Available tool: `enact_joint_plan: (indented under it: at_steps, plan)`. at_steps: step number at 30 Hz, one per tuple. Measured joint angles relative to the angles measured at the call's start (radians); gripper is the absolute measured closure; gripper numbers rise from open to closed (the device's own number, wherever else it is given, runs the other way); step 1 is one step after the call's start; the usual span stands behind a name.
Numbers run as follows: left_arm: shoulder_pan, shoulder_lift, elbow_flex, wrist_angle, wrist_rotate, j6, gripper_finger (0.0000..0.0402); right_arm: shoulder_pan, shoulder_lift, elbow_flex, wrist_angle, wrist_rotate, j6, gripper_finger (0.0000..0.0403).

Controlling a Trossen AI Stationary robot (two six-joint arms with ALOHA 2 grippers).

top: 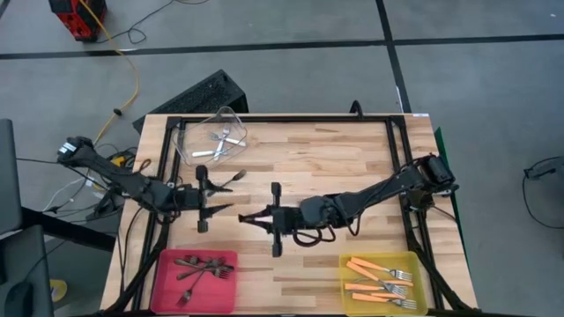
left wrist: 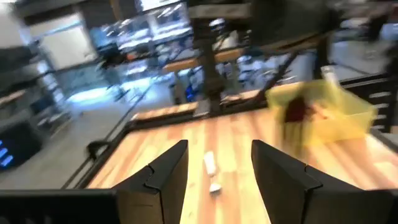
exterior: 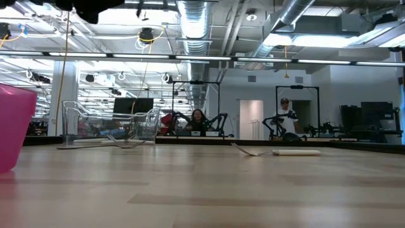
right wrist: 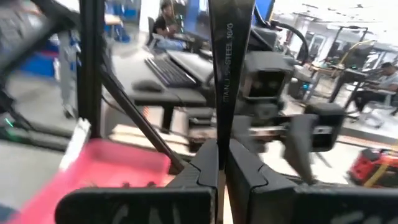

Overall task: Sort silverware by color (type)
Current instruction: Put the black fork into the red bin

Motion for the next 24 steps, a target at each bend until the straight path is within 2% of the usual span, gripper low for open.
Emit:
enact_joint_plan:
  at_steps: [2, 5, 9, 15, 19, 21, 24]
  plan:
    - [-0.008, -0.049, 0.019, -0.080, -0.071, -0.036, 0.0237, 0.003, 0.000, 0.000, 0.029, -0.027, 0.046, 0.0372]
    - [-0.020, -0.121, 0.053, -0.149, -0.149, -0.057, 0.0237, 0.001, 0.013, 0.000, 0.092, -0.134, 0.094, 0.0372]
    - [-0.030, -0.198, 0.085, -0.168, -0.160, -0.039, 0.0237, -0.004, 0.098, 0.005, 0.304, -0.249, 0.098, 0.0372]
    - [-0.038, -0.303, 0.141, -0.163, -0.155, 0.007, 0.0237, -0.039, 0.308, 0.120, 0.579, -0.412, 0.108, 0.0372]
    - [-0.038, -0.357, 0.166, -0.161, -0.149, 0.010, 0.0237, -0.083, 0.453, 0.292, 0.532, -0.499, 0.323, 0.0372]
    - [-0.038, -0.377, 0.174, -0.162, -0.148, 0.007, 0.0237, -0.103, 0.505, 0.393, 0.433, -0.544, 0.441, 0.0371]
    - [-0.038, -0.399, 0.178, -0.160, -0.144, 0.007, 0.0237, -0.119, 0.593, 0.577, 0.258, -0.594, 0.532, 0.0371]
